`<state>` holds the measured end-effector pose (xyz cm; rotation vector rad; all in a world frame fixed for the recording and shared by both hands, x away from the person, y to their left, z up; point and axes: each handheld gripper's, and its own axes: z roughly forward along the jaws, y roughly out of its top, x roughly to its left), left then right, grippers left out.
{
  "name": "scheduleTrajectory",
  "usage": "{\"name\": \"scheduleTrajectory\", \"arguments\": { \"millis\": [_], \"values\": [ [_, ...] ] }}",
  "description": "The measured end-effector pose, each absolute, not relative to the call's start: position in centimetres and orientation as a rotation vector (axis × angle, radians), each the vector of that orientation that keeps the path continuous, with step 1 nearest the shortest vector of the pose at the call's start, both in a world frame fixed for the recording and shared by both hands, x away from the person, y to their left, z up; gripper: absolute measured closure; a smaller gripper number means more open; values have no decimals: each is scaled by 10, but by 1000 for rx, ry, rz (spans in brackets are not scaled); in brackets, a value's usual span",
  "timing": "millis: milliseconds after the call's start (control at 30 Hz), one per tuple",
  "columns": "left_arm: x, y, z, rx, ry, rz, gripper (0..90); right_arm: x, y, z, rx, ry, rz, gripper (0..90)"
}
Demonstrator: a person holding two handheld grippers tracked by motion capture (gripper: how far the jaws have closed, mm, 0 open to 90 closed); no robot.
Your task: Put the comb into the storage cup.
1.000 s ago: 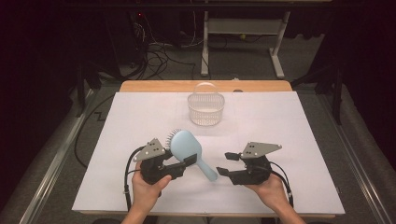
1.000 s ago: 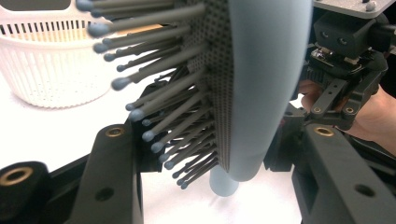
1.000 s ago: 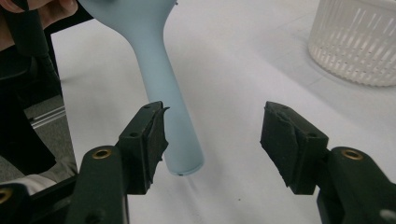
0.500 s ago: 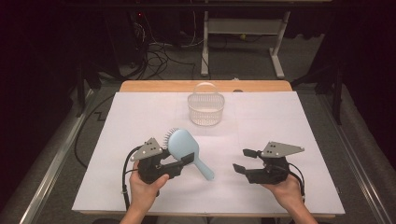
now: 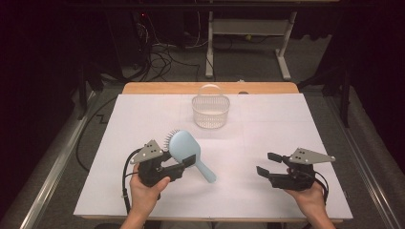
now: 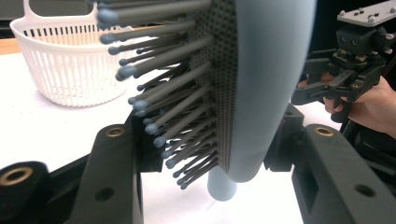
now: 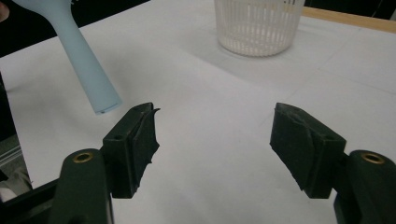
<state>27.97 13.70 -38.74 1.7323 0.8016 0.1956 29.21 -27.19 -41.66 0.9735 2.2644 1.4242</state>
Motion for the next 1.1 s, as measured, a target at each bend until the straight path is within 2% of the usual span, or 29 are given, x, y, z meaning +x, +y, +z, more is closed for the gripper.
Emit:
{"name": "scheduleTrajectory", "arguments": {
  "millis": [533,1100],
  "values": [
    [284,150,-386,1712,846,226,511,278,-311,-440,1038,2137,1422,277],
    [297,164,-385,1709,901,256,511,272,-328,-453,1124,2049,1495,274]
  ]
}}
